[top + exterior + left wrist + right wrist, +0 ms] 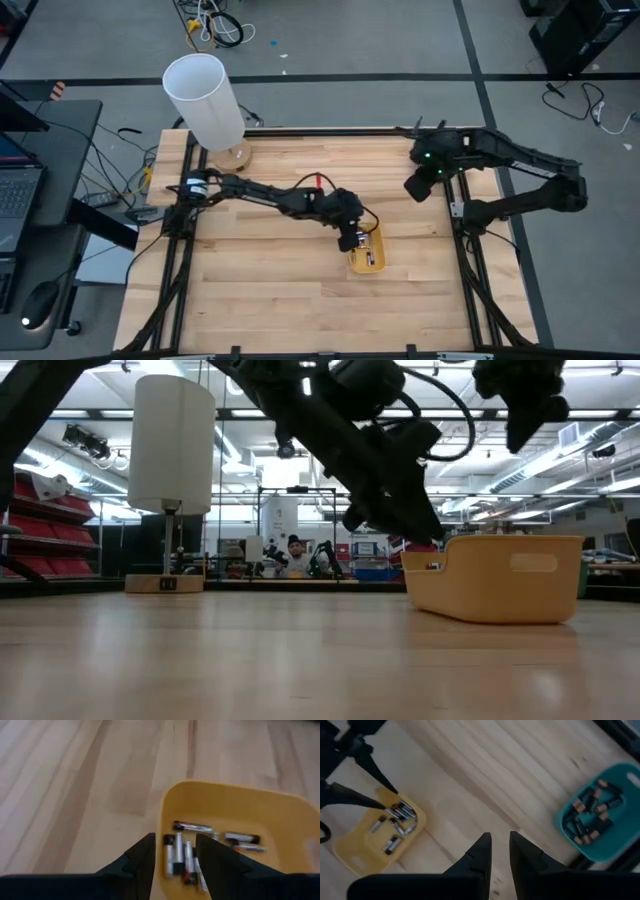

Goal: Sort batteries
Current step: Move the yellow bin from the bottom to the middle of the table

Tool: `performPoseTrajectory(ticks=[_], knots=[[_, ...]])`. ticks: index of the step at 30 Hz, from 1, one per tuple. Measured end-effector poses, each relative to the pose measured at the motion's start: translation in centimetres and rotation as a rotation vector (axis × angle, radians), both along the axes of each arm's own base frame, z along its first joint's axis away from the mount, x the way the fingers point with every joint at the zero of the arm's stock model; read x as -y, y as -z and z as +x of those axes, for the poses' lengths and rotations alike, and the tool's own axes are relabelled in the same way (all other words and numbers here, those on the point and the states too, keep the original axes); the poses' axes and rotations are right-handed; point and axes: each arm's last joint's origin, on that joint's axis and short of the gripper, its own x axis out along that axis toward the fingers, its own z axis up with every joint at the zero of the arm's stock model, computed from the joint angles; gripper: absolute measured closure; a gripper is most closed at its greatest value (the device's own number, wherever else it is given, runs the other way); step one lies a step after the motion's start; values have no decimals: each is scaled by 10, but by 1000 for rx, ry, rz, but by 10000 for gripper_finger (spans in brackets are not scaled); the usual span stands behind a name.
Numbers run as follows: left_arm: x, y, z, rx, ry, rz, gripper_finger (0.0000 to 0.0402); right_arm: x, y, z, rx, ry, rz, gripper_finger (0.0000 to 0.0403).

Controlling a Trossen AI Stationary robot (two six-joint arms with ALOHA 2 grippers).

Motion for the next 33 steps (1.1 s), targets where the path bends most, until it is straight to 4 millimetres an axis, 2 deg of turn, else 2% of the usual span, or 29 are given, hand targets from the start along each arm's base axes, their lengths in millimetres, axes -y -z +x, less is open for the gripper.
performPoseTrajectory(ticks=[4, 8, 13, 20, 23, 26, 33], knots=[[-6, 12, -3, -77, 16, 27, 245, 0, 14, -14, -14, 61, 28, 348], [-12, 16, -7, -141, 45, 70, 255, -2, 33, -17, -51, 117, 98, 353], [-21, 18, -9, -163, 70, 88, 306, -5, 47, -13, -51, 147, 134, 365], [-30, 12, -15, -268, 91, 99, 385, -5, 46, -8, 7, 167, 133, 371], [-37, 9, -19, -345, 92, 107, 389, -3, 47, -6, 4, 173, 112, 371], [-46, 6, -26, -428, 89, 110, 374, 0, 48, -5, -2, 180, 71, 373], [-61, 7, -43, -601, 68, 118, 364, 10, 54, 7, -27, 152, 16, 380]])
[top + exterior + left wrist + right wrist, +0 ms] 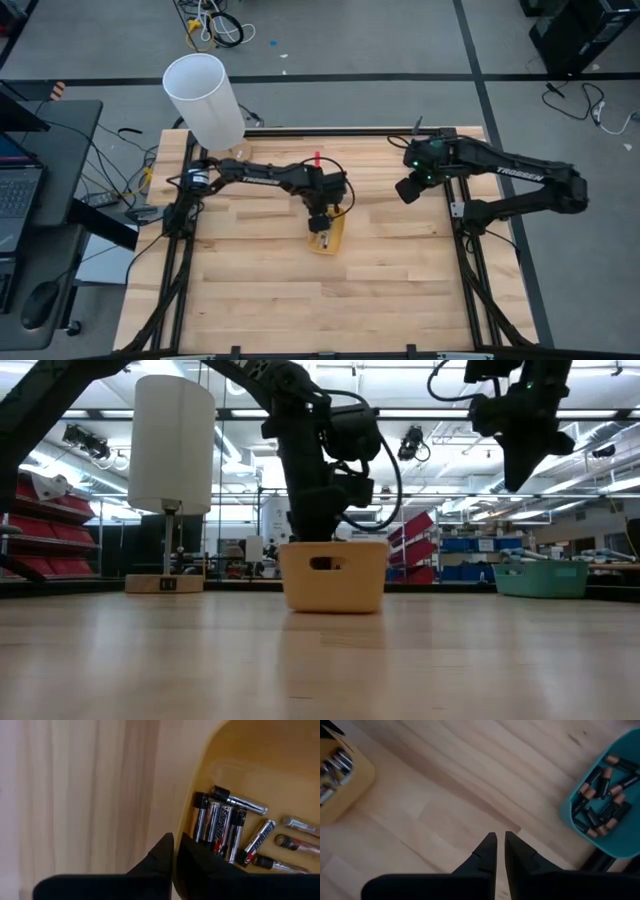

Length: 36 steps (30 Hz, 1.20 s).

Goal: Sort batteries
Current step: Move the yellow bin from the bottom to the middle of the table

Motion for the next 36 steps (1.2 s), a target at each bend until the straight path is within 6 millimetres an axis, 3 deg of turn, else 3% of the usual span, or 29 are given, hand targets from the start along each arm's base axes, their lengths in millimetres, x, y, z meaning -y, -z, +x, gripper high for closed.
performPoseTrajectory(ticks=[5, 12, 16, 22, 29, 36], knots=[[-8, -10, -8, -4, -53, -1, 375, 2, 3, 3, -37, -4, -22, 380], [-21, -38, -24, 3, -112, 47, 378, 2, 3, 2, -36, -5, -25, 380], [-20, -38, -28, -35, -112, 40, 378, 2, 3, 2, -36, -5, -25, 380], [-9, -13, -46, -107, -165, 3, 378, 0, 3, 2, -37, -14, -26, 380], [12, -20, -80, -10, -196, -4, 378, -1, 3, 4, -34, -26, -38, 380], [17, -22, -107, 59, -254, -8, 378, 3, 6, 8, -11, -35, -59, 379]])
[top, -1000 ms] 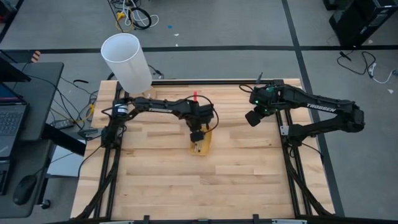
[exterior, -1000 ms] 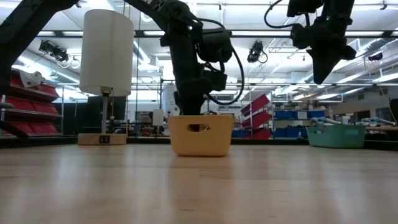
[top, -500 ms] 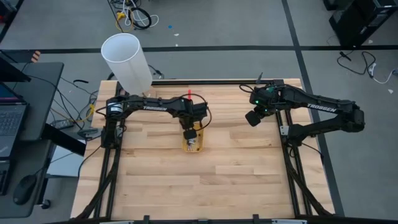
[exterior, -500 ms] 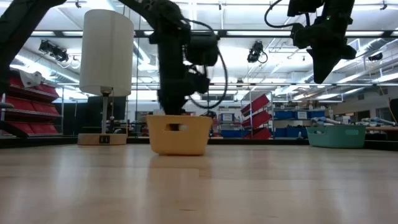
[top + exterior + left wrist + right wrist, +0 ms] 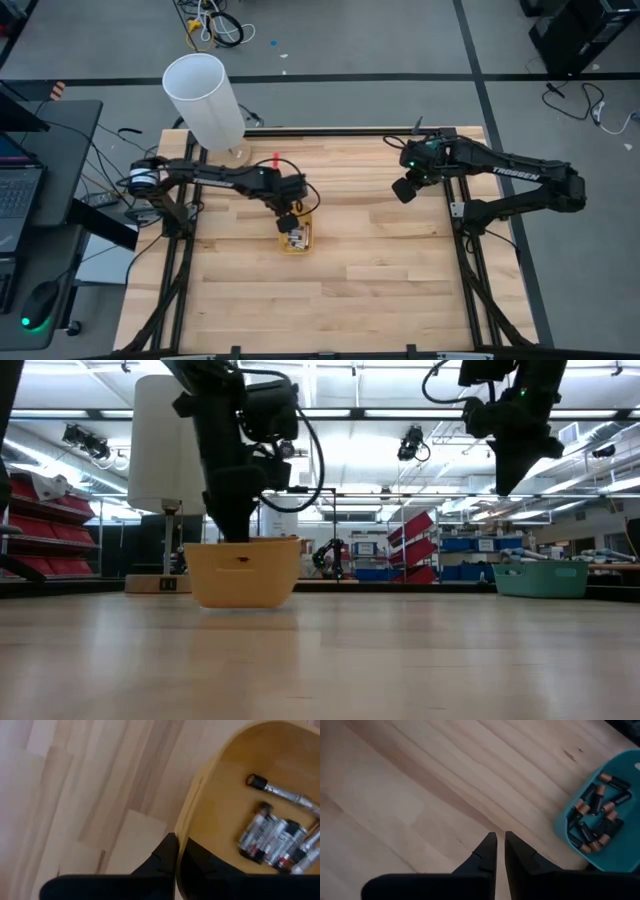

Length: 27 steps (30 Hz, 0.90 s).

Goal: Sort batteries
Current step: Move the yellow bin from the bottom to the middle of the table, then move the blue bin to the middle of the table

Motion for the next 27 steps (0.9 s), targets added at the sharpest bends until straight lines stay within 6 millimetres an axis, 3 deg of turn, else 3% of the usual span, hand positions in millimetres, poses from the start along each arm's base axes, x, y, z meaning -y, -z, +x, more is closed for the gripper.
performPoseTrajectory(ticks=[6, 16, 27], knots=[[0, 6, 4, 50, -6, -1, 371, 4, 34, 8, -88, -45, 36, 355], [-1, 4, 9, 106, -18, -3, 311, 25, 68, 18, -289, 31, 84, 255], [-1, 3, 8, 118, -74, -22, 270, 54, 73, -1, -398, 179, 67, 264]])
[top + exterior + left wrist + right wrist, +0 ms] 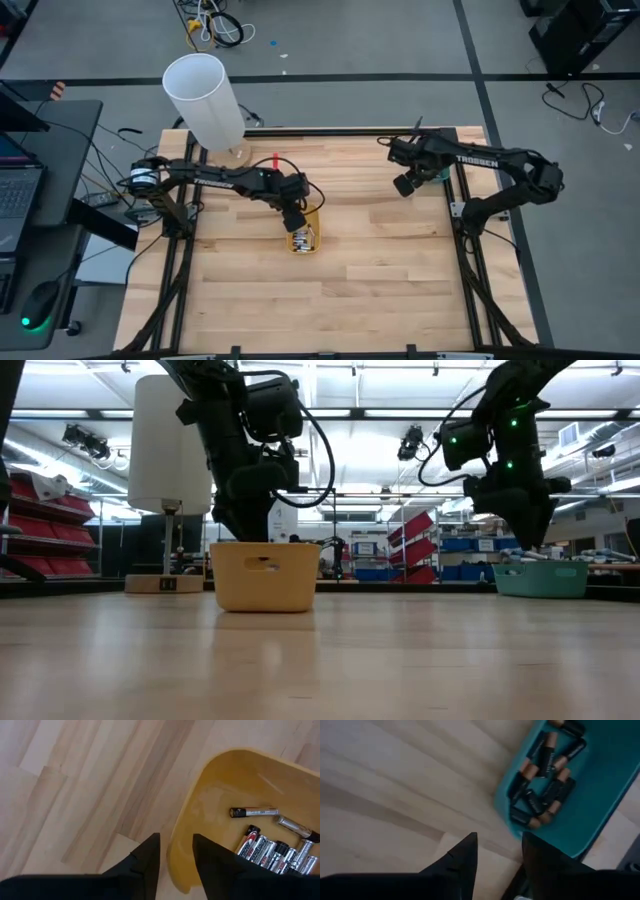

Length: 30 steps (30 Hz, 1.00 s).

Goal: Sort batteries
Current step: Move the blue bin to the middle of the table

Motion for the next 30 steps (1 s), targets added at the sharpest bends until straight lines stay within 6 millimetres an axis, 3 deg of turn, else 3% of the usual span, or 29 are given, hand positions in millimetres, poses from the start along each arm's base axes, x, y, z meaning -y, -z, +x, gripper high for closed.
performPoseTrajectory(ticks=[9, 17, 21, 30], knots=[[-11, -14, 6, 43, 4, 1, 268, 22, 18, 0, -17, -43, 106, 305], [-19, -33, 14, 96, 2, 19, 268, 27, 29, 1, -37, -36, 184, 369], [-19, -38, 15, 93, 16, 25, 268, 19, 25, 5, 51, -46, 258, 398], [-19, -39, 15, 92, 49, 39, 268, -28, 12, 28, 183, -81, 326, 389]])
